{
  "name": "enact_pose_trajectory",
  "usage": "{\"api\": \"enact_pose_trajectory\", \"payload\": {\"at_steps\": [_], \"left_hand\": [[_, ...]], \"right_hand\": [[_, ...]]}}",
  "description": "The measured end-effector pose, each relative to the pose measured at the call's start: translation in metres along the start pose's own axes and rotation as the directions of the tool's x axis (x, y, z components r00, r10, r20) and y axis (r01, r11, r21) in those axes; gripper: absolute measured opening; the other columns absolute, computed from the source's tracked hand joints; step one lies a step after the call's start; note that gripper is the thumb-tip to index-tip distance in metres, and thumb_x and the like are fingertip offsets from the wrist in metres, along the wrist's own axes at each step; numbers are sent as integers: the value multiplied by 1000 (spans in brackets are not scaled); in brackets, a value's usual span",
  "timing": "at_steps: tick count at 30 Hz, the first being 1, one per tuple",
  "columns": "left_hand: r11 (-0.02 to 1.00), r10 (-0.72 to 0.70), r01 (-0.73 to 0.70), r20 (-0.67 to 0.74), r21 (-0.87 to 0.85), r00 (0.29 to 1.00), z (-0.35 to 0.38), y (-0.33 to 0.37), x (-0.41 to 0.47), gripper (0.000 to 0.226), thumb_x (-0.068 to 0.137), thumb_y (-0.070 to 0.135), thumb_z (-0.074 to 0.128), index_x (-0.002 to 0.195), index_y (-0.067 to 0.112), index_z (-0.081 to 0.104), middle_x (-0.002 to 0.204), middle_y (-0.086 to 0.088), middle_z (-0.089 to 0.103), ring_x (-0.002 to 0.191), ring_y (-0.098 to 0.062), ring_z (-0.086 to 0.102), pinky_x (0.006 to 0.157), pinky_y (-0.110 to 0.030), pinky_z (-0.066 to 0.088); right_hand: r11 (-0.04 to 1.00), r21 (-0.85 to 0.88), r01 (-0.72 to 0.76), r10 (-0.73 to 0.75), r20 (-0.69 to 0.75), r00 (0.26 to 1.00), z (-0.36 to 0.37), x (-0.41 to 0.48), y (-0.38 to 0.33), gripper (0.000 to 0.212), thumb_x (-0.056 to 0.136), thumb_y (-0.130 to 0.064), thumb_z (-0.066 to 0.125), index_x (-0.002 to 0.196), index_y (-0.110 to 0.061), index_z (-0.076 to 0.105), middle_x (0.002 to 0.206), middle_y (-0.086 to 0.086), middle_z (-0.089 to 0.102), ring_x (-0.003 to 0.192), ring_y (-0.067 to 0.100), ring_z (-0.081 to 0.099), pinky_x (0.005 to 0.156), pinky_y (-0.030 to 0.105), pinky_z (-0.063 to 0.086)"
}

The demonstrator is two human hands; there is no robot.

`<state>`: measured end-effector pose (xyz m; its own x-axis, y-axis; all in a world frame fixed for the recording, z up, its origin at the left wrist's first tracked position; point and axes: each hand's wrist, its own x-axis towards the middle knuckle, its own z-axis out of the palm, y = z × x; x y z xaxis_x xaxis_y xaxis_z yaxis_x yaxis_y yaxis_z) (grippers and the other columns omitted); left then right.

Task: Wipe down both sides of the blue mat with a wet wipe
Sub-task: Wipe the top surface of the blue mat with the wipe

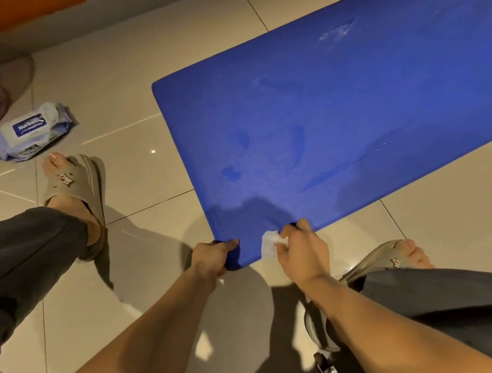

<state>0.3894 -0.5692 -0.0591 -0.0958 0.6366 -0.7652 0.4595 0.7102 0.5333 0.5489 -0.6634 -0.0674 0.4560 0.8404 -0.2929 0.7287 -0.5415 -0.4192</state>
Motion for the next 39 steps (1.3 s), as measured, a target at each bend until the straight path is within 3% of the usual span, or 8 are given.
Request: {"api": "enact_pose_trajectory", "payload": {"at_steps": [6, 11, 16, 22, 27, 32, 34, 39], "left_hand": [[984, 110, -119, -68, -131, 992, -1, -1, -9, 26, 87, 16, 78, 105, 2, 64, 103, -10, 72, 79, -19, 68, 49, -19, 51], [936, 183, -222, -159, -274, 970, 5, 4, -22, 18, 84, 10, 77, 87, 7, 59, 92, -8, 74, 85, -25, 71, 65, -32, 58], [928, 194, -244, -193, -282, 962, 3, 6, -22, 17, 83, 9, 76, 84, 6, 59, 86, -9, 73, 79, -25, 70, 63, -34, 57], [989, 135, -141, -133, -38, 982, 8, -15, 0, 15, 89, 25, 73, 93, 13, 66, 98, -9, 72, 85, -26, 68, 81, -43, 59], [931, 178, -151, -50, 333, 983, -9, -3, 10, 30, 84, 40, 79, 78, 26, 53, 86, 2, 66, 81, -23, 64, 75, -37, 53], [765, 273, -281, 104, 580, 956, -20, 30, 22, 50, 74, 38, 85, 106, 21, 51, 96, 7, 64, 86, -18, 62, 68, -30, 47], [760, 269, -287, 119, 584, 956, -17, 33, 24, 46, 76, 33, 86, 106, 19, 54, 95, 6, 63, 86, -19, 61, 69, -29, 47], [779, 285, -313, 137, 544, 949, -21, 29, 30, 35, 77, 23, 86, 95, 18, 57, 84, 10, 58, 83, -18, 60, 70, -28, 46]], "right_hand": [[990, 142, -1, 11, -69, 998, 9, -6, -14, 19, 99, -24, 56, 117, -22, 50, 118, 2, 62, 98, 23, 67, 75, 28, 54], [955, 293, -50, 84, -103, 991, 12, -6, -26, 13, 98, -26, 55, 110, -22, 52, 118, 4, 61, 87, 19, 64, 67, 24, 50], [948, 319, 20, 17, -111, 994, 9, -8, -25, 16, 95, -30, 60, 105, -21, 52, 113, 3, 61, 91, 22, 64, 74, 33, 57], [978, 50, 203, -207, 85, 975, 22, -4, -20, 23, 100, -25, 52, 122, -20, 53, 122, 3, 60, 102, 23, 64, 82, 29, 52], [988, -46, 146, -145, 22, 989, 14, 5, 11, 22, 99, -24, 51, 120, -20, 54, 121, 4, 59, 96, 29, 65, 76, 33, 48], [985, 56, -165, 172, -143, 975, -4, 19, 45, 19, 98, -25, 53, 116, -20, 56, 106, 6, 65, 89, 27, 65, 67, 30, 44], [969, 119, -215, 233, -162, 959, -1, 18, 39, 18, 98, -22, 54, 115, -17, 57, 102, 8, 66, 88, 28, 65, 69, 32, 46], [985, 174, -14, 12, 12, 1000, 41, -14, -25, 18, 94, -22, 51, 109, -12, 56, 102, 11, 62, 89, 32, 61, 70, 34, 40]]}}
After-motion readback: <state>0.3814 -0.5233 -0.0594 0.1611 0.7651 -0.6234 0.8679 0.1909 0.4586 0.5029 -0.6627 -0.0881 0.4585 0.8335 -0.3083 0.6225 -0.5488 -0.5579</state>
